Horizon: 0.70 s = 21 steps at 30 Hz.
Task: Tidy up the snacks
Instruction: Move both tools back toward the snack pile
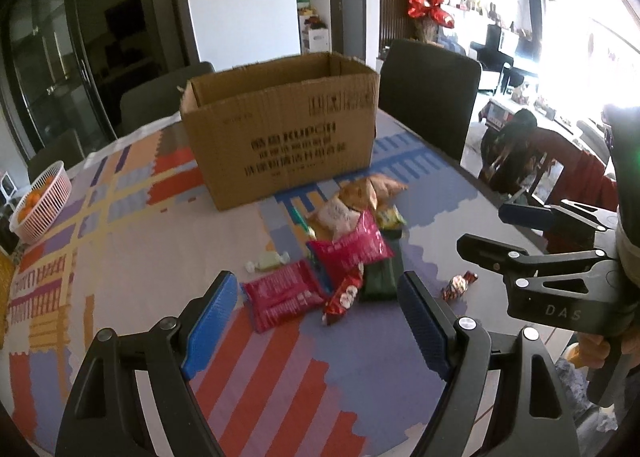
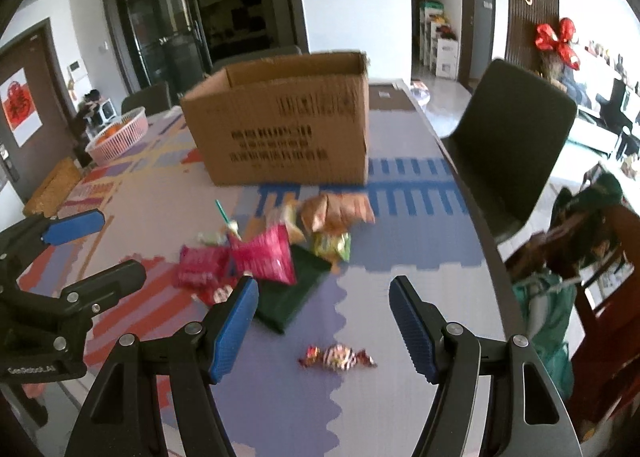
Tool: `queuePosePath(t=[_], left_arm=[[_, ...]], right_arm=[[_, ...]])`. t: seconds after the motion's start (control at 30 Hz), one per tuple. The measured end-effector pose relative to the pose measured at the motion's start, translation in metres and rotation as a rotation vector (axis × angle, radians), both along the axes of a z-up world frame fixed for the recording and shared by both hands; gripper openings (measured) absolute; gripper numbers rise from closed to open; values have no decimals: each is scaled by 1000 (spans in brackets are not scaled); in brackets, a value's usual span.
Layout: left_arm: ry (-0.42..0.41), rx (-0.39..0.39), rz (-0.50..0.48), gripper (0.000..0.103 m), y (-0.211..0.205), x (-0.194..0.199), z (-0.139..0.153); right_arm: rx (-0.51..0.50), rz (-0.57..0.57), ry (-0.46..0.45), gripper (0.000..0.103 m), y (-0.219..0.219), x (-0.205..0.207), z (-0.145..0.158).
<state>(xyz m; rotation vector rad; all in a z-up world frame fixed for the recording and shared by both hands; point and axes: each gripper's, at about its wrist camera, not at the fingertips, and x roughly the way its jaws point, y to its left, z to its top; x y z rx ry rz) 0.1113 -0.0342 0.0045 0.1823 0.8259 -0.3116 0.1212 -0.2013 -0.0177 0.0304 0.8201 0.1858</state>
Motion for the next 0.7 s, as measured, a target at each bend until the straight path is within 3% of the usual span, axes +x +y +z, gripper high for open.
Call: queuePosePath(t=[0.5, 0.7], left_arm=[[103, 40, -27, 82, -10, 6, -50], [122, 43, -37, 82, -15, 16, -62]], right_arm=[[3, -30, 165, 69, -7, -7, -59], [6, -41, 190, 69, -10, -2, -71]])
